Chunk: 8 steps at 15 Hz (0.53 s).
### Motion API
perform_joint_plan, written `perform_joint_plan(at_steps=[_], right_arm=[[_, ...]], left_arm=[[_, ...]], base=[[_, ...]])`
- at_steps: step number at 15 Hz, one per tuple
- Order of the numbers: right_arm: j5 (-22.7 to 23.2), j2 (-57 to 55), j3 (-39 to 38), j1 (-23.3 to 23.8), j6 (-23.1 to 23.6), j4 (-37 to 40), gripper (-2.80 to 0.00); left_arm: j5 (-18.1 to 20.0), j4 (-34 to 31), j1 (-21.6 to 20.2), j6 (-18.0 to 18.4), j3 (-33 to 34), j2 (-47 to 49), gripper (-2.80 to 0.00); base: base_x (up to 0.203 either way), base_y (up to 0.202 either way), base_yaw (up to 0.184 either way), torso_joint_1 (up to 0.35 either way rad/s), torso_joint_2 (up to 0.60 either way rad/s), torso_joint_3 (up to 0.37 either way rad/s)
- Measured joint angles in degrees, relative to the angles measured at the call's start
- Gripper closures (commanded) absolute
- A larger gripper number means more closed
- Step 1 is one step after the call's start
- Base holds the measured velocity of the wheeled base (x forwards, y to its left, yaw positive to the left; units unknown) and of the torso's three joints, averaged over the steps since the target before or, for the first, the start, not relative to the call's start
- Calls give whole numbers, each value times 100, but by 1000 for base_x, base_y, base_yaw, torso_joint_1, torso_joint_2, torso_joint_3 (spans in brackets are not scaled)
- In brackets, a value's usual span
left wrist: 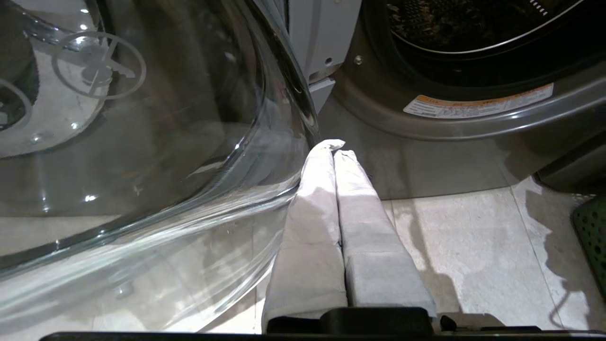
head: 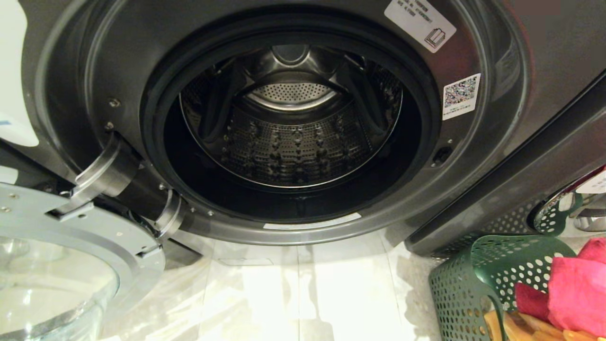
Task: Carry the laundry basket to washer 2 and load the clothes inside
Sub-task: Place the clothes into the washing machine
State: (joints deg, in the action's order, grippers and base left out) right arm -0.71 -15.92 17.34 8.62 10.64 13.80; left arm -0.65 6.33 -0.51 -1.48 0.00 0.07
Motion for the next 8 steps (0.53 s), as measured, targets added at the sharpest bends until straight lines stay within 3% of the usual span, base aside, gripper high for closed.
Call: perform_joint_plan(at_steps=[5,8], right_arm=[[-4,-1,-2,0,-8,-2,0],[-6,-6,5,0,-8,0,0]], left_arm=[[-8,5,0,-5,0,0,0],[-51,-27,-6,-6,2,0,0]], base=[[-11,0,0,1,0,1],[-175,0,2,5,6,5]])
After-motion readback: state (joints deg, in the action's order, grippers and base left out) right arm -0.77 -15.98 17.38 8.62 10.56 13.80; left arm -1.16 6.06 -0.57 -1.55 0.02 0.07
